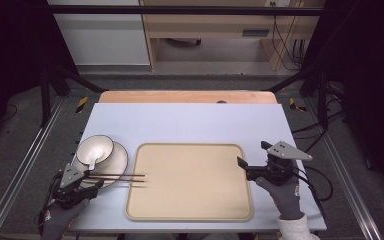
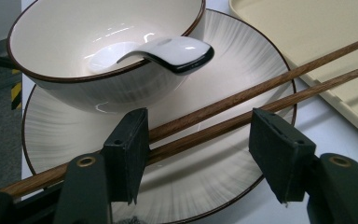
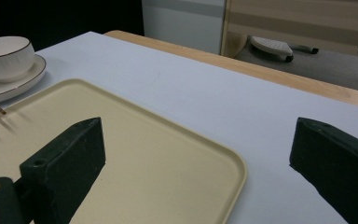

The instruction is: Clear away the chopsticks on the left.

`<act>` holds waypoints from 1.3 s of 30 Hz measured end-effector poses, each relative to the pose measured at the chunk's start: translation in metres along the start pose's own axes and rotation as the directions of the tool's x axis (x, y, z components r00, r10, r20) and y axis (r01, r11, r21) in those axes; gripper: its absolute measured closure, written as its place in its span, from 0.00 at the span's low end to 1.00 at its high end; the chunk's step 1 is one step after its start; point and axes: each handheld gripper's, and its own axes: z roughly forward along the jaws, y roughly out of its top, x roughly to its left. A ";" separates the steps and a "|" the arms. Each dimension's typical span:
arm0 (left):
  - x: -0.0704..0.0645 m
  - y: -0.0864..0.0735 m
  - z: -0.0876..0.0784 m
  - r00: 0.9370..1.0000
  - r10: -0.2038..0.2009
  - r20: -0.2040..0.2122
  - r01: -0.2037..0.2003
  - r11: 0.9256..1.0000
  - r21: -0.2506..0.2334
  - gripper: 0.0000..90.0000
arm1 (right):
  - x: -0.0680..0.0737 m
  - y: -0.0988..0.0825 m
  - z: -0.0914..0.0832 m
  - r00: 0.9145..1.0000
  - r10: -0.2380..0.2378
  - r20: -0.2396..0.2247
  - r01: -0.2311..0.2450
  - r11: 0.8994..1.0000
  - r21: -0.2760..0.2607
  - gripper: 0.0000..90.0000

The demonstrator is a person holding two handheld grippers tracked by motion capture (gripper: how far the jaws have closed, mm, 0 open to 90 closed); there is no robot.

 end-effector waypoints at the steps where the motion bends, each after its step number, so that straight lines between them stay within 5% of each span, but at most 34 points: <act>1: -0.001 0.001 0.000 1.000 0.012 -0.003 -0.012 1.000 0.009 0.42 | 0.000 0.000 0.000 1.000 -0.005 -0.001 0.005 1.000 0.001 0.04; 14: -0.001 0.003 0.003 0.999 0.032 -0.010 -0.032 0.999 0.038 0.45 | 0.001 0.002 0.000 1.000 -0.011 0.003 0.011 1.000 0.000 0.04; 19: -0.004 0.004 0.000 0.999 0.054 0.004 -0.054 0.997 0.059 0.56 | 0.001 0.002 -0.001 1.000 -0.012 0.007 0.012 1.000 0.003 0.04; 32: -0.007 0.008 -0.001 0.999 0.037 0.011 -0.038 0.997 0.065 0.80 | 0.001 0.001 0.000 1.000 -0.022 0.013 0.022 1.000 0.008 0.03; 39: -0.006 0.008 -0.001 1.000 0.017 0.019 -0.018 0.998 0.054 0.80 | 0.001 0.001 0.001 1.000 -0.022 0.012 0.022 1.000 0.014 0.03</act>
